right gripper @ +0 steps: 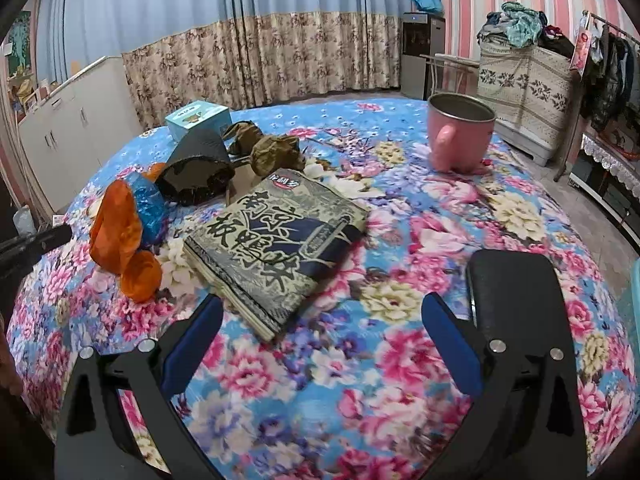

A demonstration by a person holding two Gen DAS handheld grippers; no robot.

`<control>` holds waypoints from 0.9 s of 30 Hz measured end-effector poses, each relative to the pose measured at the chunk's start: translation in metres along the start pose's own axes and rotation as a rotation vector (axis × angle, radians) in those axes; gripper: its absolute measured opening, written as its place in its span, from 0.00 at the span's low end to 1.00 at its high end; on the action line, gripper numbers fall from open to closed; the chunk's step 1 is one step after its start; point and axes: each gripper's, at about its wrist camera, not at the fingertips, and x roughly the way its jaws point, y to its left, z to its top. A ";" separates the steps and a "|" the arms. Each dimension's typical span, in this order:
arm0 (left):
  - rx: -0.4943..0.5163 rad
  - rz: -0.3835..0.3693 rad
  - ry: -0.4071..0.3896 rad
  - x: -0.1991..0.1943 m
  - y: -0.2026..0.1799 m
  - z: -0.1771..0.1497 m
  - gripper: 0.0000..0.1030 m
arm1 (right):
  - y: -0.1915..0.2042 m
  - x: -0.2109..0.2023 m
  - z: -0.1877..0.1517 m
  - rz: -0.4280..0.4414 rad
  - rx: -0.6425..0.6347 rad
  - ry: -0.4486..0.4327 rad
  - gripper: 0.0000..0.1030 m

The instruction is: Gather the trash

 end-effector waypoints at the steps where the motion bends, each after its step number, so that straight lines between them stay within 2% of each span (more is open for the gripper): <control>1: -0.003 0.004 0.004 0.002 0.001 0.000 0.00 | 0.000 0.001 0.004 0.006 0.010 -0.006 0.94; 3: -0.009 0.004 0.008 0.004 0.004 0.003 0.00 | 0.002 0.007 0.012 -0.017 -0.003 -0.009 0.94; 5: -0.010 -0.005 0.021 0.007 0.004 0.002 0.08 | 0.002 0.017 0.015 -0.034 -0.011 0.017 0.92; 7: -0.011 0.003 0.033 0.009 0.004 0.001 0.37 | 0.000 0.028 0.012 0.004 0.006 0.074 0.79; 8: -0.011 0.010 0.031 0.009 0.004 0.001 0.41 | 0.000 0.034 0.010 0.024 0.009 0.103 0.75; 10: -0.018 0.006 0.031 0.011 0.006 0.002 0.46 | 0.003 0.033 0.010 0.039 -0.012 0.097 0.60; 12: -0.043 -0.012 0.051 0.015 0.009 0.002 0.53 | 0.005 0.032 0.010 0.065 -0.029 0.093 0.36; 13: -0.053 -0.018 0.057 0.016 0.010 0.001 0.55 | 0.006 0.033 0.010 0.066 -0.034 0.092 0.31; 14: -0.061 -0.025 0.063 0.017 0.011 0.001 0.55 | 0.007 0.032 0.010 0.062 -0.042 0.088 0.19; 15: -0.063 -0.028 0.065 0.017 0.010 0.000 0.58 | 0.006 0.031 0.010 0.061 -0.047 0.081 0.14; 17: -0.061 -0.033 0.061 0.016 0.009 0.000 0.63 | 0.005 0.026 0.012 0.076 -0.039 0.061 0.08; 21: -0.052 -0.039 0.049 0.014 0.004 -0.001 0.71 | 0.002 0.006 0.017 0.041 -0.065 -0.010 0.06; 27: 0.007 -0.054 0.084 0.030 -0.013 0.000 0.71 | -0.016 -0.016 0.024 -0.014 -0.047 -0.076 0.06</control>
